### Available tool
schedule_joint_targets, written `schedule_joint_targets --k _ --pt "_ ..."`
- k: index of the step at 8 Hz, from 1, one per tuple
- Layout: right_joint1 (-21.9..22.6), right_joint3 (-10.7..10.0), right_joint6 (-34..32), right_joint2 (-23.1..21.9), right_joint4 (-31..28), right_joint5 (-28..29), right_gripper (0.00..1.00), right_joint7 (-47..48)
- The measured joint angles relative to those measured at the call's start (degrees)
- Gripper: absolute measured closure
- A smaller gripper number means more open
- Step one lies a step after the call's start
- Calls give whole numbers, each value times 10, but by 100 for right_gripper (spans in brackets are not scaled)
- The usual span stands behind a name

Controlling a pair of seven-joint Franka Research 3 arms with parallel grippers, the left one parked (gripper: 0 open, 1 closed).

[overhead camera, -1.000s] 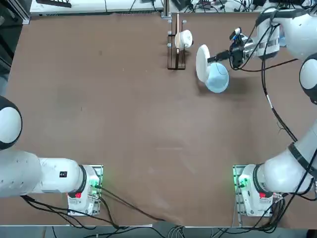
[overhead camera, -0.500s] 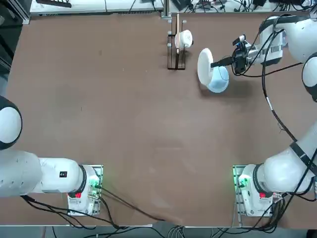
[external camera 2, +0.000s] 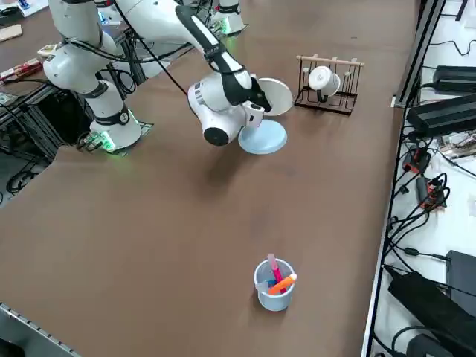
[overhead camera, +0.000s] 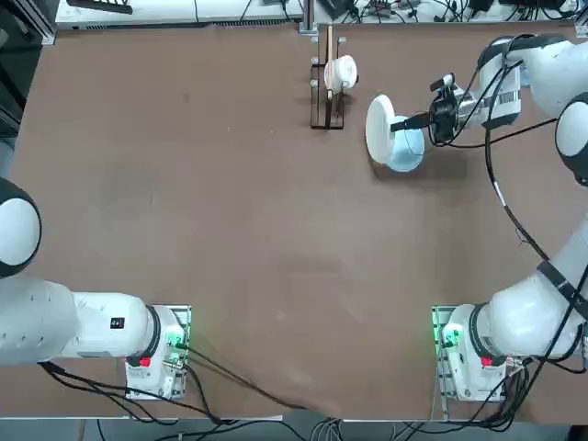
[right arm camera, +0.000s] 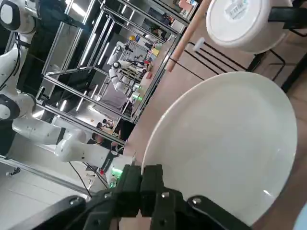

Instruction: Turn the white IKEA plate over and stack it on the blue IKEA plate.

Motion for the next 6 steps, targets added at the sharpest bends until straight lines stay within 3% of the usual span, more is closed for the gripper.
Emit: schedule_joint_targets --k 4,6 --pt "-19 -1 -14 13 0 -6 98 -23" --pt "-44 -2 -16 15 4 -37 96 -31"
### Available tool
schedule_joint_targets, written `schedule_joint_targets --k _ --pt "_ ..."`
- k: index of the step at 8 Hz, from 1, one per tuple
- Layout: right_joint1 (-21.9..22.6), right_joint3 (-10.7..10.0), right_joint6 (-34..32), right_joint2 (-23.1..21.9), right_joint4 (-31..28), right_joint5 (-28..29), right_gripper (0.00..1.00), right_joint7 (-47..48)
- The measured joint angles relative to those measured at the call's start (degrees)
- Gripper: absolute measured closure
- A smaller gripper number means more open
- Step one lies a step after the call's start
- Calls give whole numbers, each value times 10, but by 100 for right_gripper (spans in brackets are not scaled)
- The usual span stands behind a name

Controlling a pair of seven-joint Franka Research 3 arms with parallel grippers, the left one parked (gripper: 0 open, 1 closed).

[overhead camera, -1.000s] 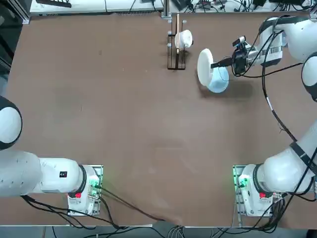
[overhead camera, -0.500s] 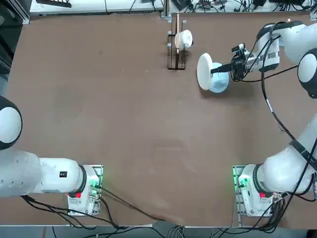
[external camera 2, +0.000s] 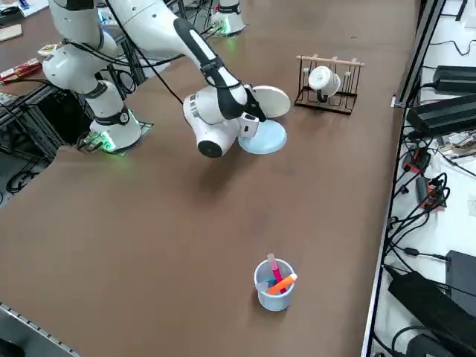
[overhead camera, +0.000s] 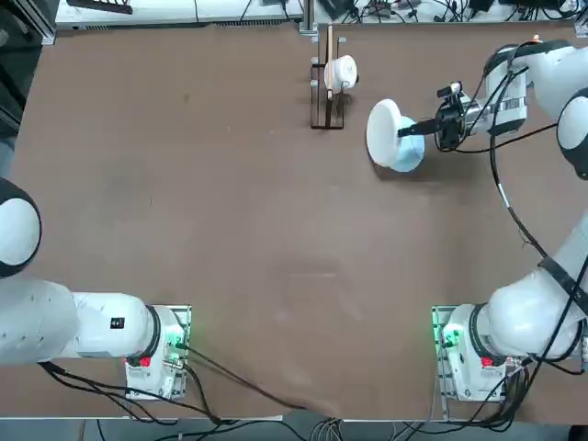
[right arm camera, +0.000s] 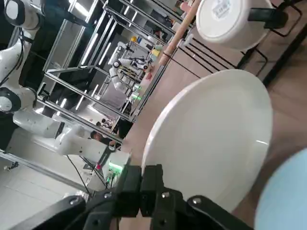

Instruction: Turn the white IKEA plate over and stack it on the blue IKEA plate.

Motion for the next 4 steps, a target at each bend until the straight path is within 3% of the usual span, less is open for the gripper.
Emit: schedule_joint_targets --k 4 --pt "-58 -3 1 14 28 -89 83 -6"
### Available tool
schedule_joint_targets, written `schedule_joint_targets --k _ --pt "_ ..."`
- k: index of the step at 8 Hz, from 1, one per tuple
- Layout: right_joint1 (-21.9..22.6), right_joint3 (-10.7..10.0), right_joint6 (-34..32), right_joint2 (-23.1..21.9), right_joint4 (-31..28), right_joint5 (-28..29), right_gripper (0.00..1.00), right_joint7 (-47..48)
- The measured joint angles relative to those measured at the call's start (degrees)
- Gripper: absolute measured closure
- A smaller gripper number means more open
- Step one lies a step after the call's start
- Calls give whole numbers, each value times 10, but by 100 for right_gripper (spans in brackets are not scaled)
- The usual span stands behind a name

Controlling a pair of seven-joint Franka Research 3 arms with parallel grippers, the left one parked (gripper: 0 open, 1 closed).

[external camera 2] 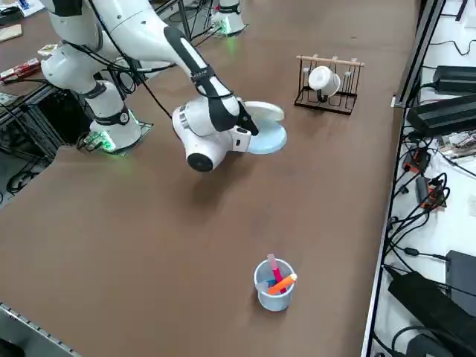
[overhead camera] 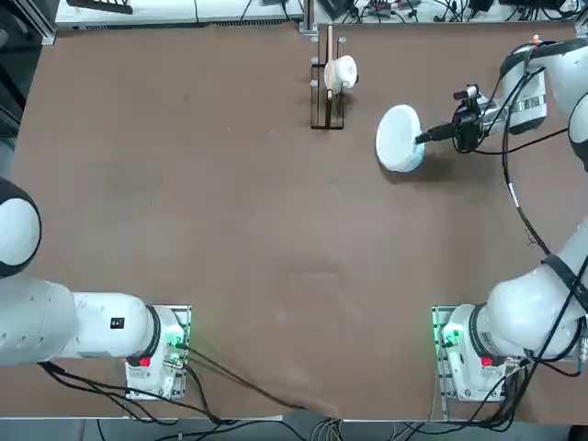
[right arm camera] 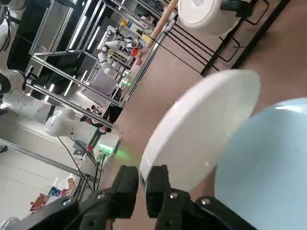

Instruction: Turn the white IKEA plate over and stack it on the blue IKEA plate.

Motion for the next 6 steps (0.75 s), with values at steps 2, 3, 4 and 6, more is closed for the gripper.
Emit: schedule_joint_targets --k 2,3,4,6 --pt "-10 -1 0 11 17 -16 53 -1" --pt "-11 -1 0 13 27 -20 33 -2" --pt "-14 -1 0 14 39 -28 15 -2" --pt "-23 -2 1 15 66 -48 0 -3"
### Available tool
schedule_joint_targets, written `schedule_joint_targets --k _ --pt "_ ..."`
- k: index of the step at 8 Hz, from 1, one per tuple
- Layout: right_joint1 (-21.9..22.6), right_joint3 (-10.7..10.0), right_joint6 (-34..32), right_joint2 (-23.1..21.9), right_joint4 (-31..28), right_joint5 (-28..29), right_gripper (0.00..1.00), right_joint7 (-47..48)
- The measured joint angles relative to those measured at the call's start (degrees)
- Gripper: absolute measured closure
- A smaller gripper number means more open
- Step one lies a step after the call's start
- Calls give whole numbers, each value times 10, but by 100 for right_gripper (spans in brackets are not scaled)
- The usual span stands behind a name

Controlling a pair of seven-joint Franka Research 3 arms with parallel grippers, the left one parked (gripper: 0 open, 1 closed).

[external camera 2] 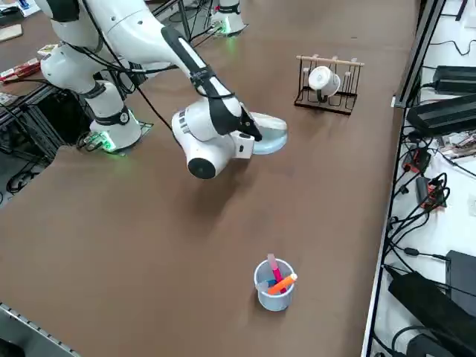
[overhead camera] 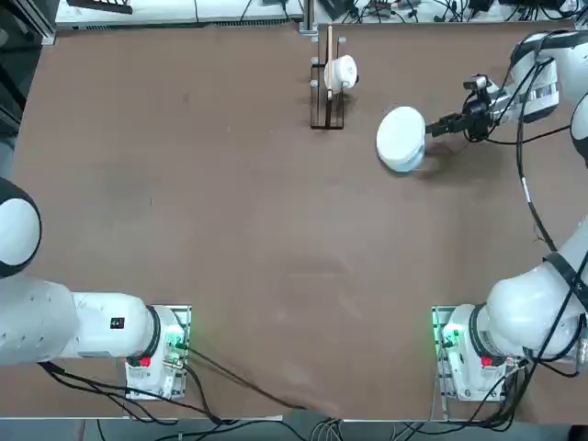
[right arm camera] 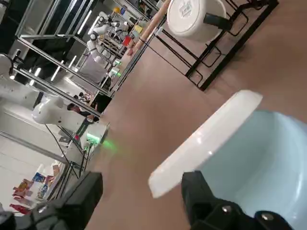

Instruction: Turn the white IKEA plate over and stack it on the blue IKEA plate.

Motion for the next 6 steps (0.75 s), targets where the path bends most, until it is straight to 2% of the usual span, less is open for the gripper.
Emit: schedule_joint_targets --k 3,5,6 --pt "-28 -2 5 0 46 -102 0 0" --pt "-53 -3 6 -6 99 -188 0 2" --pt "-55 -3 6 -18 135 -232 0 34"
